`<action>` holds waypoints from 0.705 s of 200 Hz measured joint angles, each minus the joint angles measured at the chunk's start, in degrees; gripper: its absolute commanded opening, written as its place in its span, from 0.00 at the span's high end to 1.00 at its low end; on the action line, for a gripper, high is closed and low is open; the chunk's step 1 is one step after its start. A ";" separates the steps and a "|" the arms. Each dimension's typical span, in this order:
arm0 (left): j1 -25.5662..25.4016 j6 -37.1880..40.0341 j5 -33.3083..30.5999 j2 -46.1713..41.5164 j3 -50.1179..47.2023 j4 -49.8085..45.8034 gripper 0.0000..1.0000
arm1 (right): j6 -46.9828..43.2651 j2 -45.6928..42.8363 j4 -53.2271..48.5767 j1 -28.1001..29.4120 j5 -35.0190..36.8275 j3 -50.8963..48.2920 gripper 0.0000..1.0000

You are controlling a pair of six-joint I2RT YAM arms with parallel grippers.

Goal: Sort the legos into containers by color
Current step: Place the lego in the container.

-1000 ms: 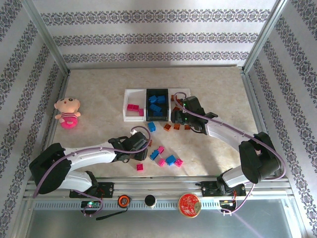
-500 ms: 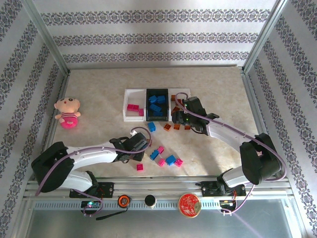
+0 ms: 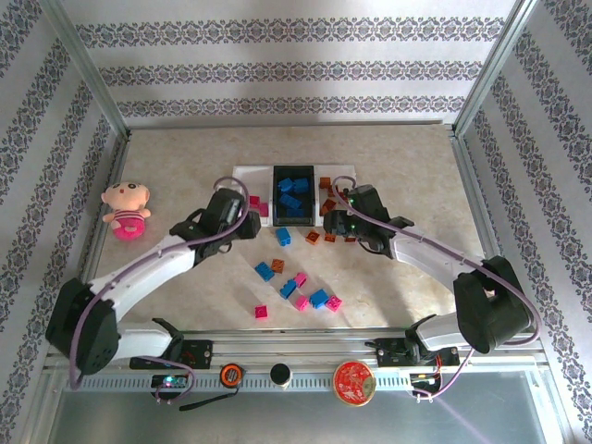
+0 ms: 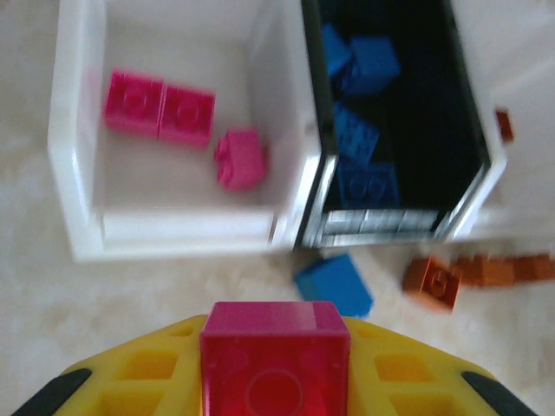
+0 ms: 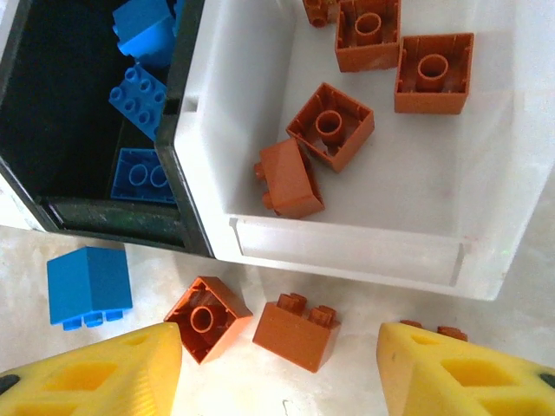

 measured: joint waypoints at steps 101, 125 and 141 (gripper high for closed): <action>9.38 1.31 1.86 29.77 22.18 3.10 0.60 | 0.09 -10.64 0.00 2.89 -4.55 -8.68 0.38; 9.64 1.97 2.05 31.89 24.15 2.56 0.46 | -1.14 -13.94 -0.24 6.01 -7.06 -10.80 0.38; 9.64 2.01 2.49 31.93 24.65 2.01 0.38 | -2.03 -15.54 -0.59 8.92 -8.02 -11.89 0.38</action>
